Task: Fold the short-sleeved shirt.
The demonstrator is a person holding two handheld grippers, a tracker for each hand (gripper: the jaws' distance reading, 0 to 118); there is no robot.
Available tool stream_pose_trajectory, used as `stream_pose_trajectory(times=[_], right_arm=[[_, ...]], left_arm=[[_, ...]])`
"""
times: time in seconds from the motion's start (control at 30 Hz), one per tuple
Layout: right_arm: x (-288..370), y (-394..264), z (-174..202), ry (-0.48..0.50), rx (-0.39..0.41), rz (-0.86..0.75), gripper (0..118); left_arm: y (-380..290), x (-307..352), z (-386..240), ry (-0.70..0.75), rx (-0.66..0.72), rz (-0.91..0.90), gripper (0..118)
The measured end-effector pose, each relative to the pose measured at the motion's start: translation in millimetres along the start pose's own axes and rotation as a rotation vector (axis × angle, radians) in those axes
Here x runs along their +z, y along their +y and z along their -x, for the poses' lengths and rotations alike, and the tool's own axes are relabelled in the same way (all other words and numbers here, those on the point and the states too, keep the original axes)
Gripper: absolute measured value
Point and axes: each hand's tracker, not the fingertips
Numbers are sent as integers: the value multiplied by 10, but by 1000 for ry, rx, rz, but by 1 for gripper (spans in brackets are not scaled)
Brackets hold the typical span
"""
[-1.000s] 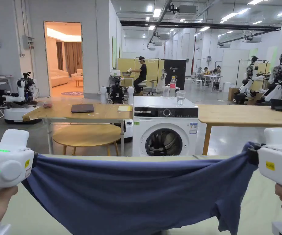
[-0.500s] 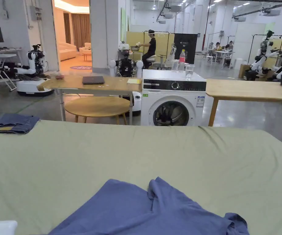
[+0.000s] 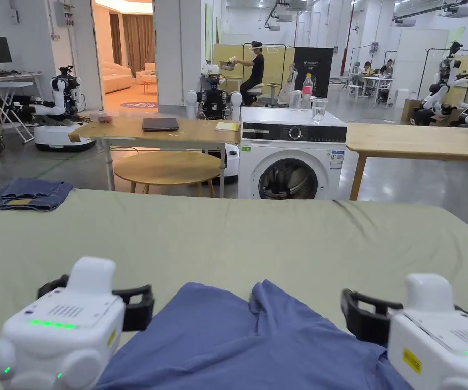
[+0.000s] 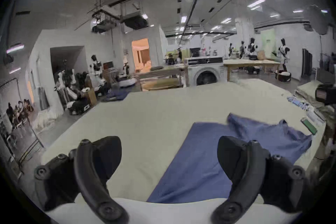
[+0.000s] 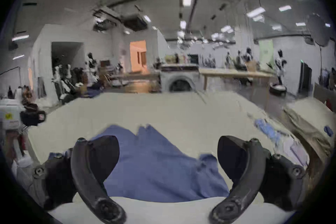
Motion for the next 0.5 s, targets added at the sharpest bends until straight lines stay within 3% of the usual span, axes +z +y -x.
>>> stream_pose_trajectory(times=[0.1,0.13,0.17,0.2,0.23,0.3,0.5], right_arm=[[27,60,271,-3,40,-15,106],[47,49,311,-13,44,-37,92],[50,51,345,-48,50,-70,48],[26,46,370,-80,52,-67,1],[41,101,345,-62,35,-71,0],[45,116,282,22,-15,-29,0],[-103,-12,429,28,35,-13,0]], left_arm=[[52,-31,-175,-40,-14,-35,107],[62,-31,-200,-38,-25,-36,106],[68,-22,-220,-35,-30,-36,89],[3,-57,-207,-36,-29,-35,52],[-1,-80,-195,-45,-27,-21,1],[-39,-65,-132,-80,-6,-28,0],[-248,49,343,-21,34,50,0]])
